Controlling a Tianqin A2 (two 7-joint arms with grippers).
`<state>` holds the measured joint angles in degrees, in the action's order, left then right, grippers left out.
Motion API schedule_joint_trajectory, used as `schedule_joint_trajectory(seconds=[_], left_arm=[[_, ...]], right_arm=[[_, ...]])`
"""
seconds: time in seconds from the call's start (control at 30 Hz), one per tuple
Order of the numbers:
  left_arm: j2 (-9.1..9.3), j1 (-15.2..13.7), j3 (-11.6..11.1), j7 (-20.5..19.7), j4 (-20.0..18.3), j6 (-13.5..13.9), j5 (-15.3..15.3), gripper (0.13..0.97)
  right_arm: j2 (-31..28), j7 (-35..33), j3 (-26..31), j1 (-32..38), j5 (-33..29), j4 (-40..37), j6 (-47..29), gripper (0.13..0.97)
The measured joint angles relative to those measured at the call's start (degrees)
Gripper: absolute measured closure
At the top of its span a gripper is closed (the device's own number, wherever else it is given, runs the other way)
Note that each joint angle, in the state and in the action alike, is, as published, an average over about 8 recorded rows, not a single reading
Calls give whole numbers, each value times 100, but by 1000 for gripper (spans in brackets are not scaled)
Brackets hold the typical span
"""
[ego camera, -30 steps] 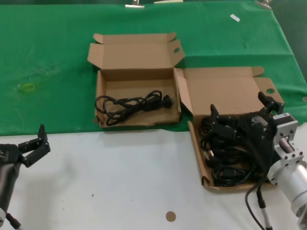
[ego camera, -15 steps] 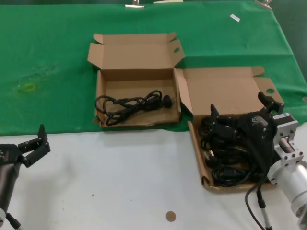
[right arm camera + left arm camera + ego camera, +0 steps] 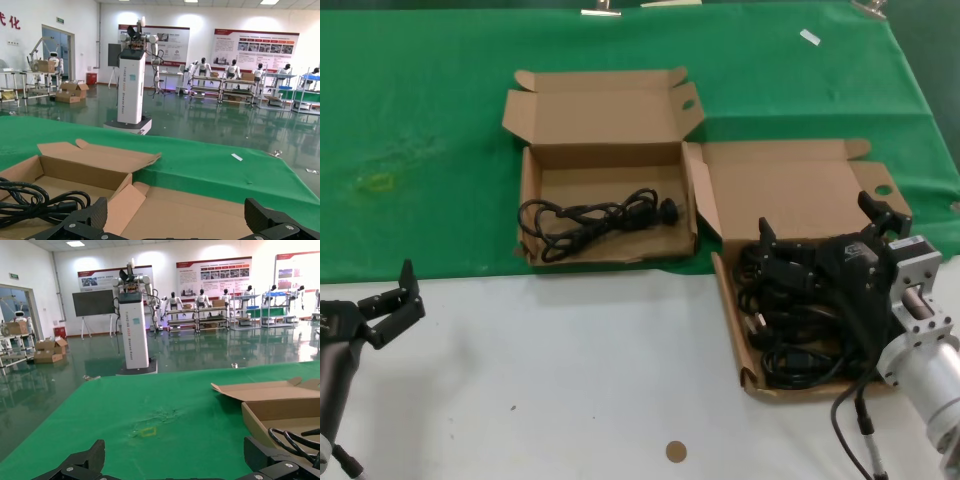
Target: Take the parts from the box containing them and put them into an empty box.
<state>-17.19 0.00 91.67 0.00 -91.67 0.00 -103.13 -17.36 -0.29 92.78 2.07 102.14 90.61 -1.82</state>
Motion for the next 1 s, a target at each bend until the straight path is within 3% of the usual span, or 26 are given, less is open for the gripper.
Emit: schedule_joint_trajectory(seconds=[1.0], left_arm=[[0, 0, 0, 0, 0, 0, 0, 132]], right_arm=[[0, 0, 0, 0, 0, 0, 0, 129]])
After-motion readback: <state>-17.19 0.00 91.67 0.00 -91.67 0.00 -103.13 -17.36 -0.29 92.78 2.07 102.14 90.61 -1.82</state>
